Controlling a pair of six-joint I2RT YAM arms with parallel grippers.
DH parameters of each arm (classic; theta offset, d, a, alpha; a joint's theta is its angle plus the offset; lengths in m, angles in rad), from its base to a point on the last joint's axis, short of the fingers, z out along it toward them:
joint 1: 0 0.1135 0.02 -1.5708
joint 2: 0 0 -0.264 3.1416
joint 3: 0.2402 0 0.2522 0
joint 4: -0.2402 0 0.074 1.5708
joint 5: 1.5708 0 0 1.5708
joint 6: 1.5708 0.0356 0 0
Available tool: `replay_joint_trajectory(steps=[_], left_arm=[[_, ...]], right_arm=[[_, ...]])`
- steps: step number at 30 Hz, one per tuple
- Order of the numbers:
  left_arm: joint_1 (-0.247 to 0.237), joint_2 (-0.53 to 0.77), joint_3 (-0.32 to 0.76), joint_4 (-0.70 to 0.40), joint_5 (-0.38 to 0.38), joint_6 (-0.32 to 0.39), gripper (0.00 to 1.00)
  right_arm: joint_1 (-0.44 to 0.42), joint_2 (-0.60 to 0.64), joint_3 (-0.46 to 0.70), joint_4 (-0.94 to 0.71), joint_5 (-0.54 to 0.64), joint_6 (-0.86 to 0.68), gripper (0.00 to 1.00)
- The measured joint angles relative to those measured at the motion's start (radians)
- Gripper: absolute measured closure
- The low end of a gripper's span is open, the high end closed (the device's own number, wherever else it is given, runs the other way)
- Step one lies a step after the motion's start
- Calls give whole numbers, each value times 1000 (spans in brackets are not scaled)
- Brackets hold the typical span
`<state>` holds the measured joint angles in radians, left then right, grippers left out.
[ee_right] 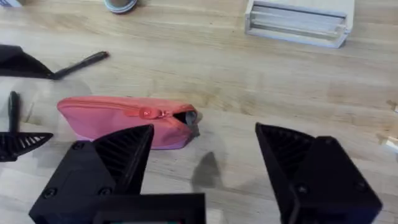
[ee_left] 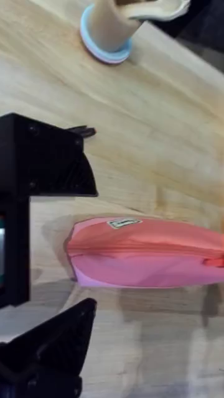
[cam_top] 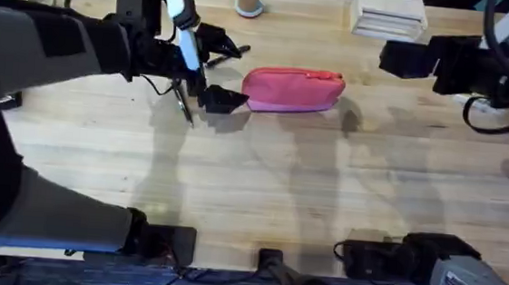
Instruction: Unzip the bag, pick up the pens from the table one at a time and place them inside, then zip the bag closed.
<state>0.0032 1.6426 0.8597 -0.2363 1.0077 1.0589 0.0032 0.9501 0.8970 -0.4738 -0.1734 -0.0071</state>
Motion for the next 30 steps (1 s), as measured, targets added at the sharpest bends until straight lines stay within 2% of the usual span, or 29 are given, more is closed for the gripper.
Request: replay_joint_trajectory(steps=[10, 19, 30], left_arm=[[0, 6, 1, 46, 55, -1, 8], [-1, 76, 5, 96, 98, -4, 8], [-61, 106, 6, 151, 99, -5, 4]], right_arm=[[0, 0, 0, 0, 0, 0, 5], [0, 0, 0, 0, 0, 0, 4], [0, 0, 0, 0, 0, 0, 5]])
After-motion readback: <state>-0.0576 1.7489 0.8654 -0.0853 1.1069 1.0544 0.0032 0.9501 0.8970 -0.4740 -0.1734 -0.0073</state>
